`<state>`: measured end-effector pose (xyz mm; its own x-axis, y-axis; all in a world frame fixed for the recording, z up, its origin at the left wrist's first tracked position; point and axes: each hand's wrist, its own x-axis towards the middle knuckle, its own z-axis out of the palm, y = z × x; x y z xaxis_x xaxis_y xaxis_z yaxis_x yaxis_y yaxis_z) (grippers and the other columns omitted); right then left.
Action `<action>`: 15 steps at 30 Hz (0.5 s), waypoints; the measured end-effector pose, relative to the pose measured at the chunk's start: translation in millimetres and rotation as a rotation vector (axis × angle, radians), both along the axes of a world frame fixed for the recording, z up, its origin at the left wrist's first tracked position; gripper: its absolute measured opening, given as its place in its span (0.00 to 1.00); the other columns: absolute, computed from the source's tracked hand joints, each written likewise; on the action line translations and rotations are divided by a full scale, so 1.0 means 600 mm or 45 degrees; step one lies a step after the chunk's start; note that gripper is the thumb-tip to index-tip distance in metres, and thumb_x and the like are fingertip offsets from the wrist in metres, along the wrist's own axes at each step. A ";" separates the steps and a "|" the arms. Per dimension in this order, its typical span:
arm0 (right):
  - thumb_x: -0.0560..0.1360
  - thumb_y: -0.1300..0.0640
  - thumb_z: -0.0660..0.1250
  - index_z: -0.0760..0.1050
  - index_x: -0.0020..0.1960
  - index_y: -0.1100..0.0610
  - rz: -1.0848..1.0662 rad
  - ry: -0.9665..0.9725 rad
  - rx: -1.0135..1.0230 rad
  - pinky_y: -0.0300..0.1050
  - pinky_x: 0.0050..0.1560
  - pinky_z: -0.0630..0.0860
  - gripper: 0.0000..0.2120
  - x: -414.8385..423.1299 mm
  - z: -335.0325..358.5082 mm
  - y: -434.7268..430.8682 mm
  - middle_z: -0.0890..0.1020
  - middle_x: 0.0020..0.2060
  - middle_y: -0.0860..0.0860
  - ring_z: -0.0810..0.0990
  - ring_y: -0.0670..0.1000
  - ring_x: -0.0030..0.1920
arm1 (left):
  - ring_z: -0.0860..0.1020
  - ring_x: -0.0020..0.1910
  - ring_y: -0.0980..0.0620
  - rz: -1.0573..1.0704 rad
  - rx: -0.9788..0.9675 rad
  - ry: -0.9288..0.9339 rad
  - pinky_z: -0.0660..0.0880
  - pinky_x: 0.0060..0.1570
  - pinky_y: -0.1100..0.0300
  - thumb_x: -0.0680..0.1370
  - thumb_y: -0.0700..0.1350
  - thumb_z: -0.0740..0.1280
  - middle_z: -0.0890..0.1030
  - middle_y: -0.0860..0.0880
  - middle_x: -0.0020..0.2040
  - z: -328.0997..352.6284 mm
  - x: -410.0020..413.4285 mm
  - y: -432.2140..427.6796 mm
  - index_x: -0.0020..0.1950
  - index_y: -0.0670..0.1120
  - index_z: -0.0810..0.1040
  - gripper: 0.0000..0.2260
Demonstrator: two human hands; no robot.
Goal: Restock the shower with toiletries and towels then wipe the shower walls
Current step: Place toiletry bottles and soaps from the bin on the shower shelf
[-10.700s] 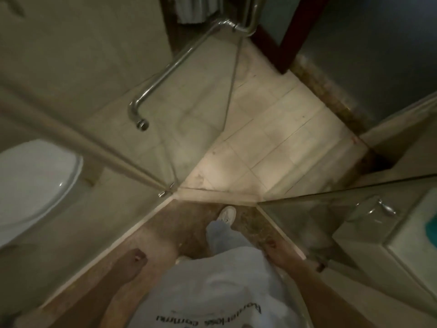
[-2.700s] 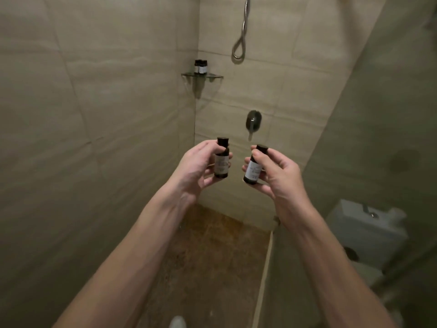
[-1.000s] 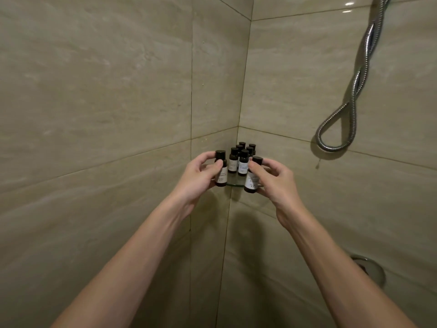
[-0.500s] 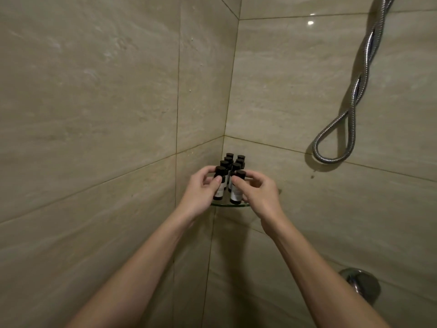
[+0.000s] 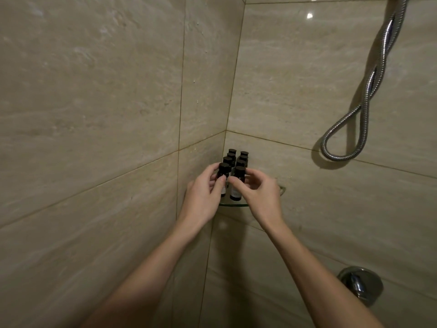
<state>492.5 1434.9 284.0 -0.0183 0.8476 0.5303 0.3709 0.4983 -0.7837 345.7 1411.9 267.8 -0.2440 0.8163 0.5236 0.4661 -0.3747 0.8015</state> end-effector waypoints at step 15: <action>0.70 0.47 0.77 0.80 0.53 0.49 -0.177 -0.265 0.051 0.50 0.54 0.79 0.14 0.002 -0.040 -0.004 0.83 0.43 0.40 0.81 0.44 0.51 | 0.80 0.50 0.60 0.162 0.092 0.117 0.81 0.52 0.58 0.74 0.44 0.75 0.83 0.55 0.52 -0.018 0.001 -0.005 0.63 0.50 0.75 0.19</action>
